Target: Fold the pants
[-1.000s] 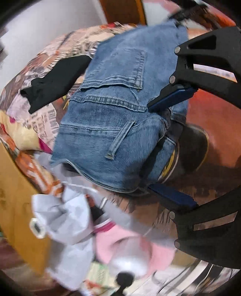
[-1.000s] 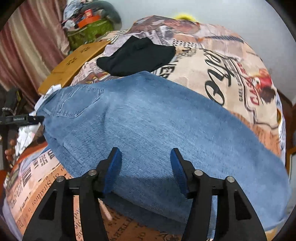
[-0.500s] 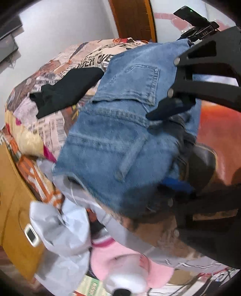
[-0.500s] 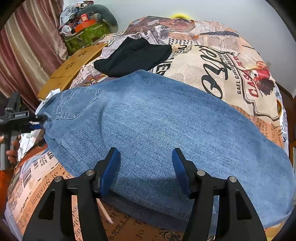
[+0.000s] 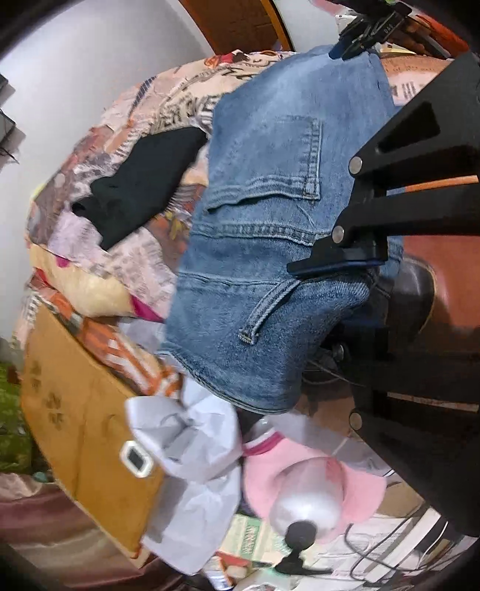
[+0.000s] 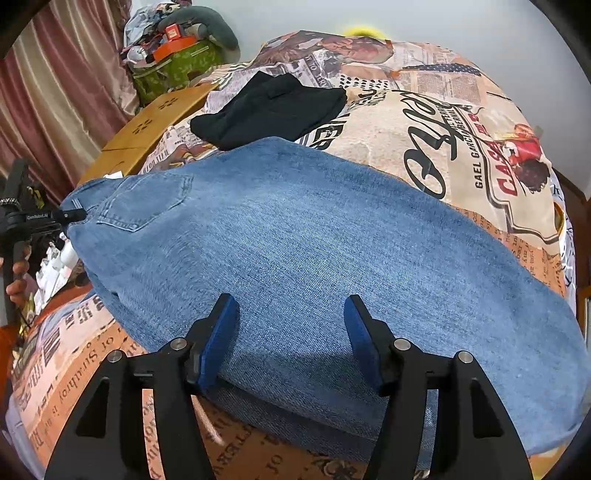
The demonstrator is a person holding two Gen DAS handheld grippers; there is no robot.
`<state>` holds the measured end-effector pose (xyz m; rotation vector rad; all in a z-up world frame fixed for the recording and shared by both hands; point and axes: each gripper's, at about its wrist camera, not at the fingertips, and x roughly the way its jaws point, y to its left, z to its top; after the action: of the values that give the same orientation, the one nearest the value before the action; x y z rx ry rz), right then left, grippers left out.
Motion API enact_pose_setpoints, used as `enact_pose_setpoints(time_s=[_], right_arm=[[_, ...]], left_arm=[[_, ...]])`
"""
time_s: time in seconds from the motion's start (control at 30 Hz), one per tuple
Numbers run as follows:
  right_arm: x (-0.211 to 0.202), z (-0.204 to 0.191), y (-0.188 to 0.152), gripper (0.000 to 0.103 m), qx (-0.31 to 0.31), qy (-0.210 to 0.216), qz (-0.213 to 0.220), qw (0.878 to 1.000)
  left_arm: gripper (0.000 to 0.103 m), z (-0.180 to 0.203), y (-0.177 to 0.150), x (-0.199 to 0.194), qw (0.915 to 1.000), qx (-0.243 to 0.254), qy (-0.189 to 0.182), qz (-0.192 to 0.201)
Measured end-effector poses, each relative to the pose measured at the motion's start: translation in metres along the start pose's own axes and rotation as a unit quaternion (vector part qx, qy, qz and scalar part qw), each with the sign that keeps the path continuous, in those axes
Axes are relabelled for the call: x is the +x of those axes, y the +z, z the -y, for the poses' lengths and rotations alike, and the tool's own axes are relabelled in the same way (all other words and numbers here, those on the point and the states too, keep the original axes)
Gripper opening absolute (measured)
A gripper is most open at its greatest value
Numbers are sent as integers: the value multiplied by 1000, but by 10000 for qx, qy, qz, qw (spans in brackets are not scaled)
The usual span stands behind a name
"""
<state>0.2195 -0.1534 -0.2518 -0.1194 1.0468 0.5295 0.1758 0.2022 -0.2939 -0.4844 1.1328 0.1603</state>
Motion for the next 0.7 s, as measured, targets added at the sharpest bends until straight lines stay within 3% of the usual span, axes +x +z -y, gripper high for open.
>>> enact_pose_setpoints(time_s=[0.13,0.4,0.47,0.6,0.7], right_arm=[[-2,2,-1,57,67,-33,11,10000],[-18,18,-15,60,293,-181,49,9994],[-22,31,-21,60,487,-195,66,9986],[-35,67,-39,61,1054,-252,105,9941],[-49,95,-59,61,1403,-519,158,9886]], left_arm=[[22,0,-15,25,9996,112,175,-206],[37,13,-20,6,9950,735,663,-144],[45,16,-20,-5,9934,825,786,-95],[71,23,-20,-30,9928,877,795,165],[79,34,-20,-48,9917,903,814,425]])
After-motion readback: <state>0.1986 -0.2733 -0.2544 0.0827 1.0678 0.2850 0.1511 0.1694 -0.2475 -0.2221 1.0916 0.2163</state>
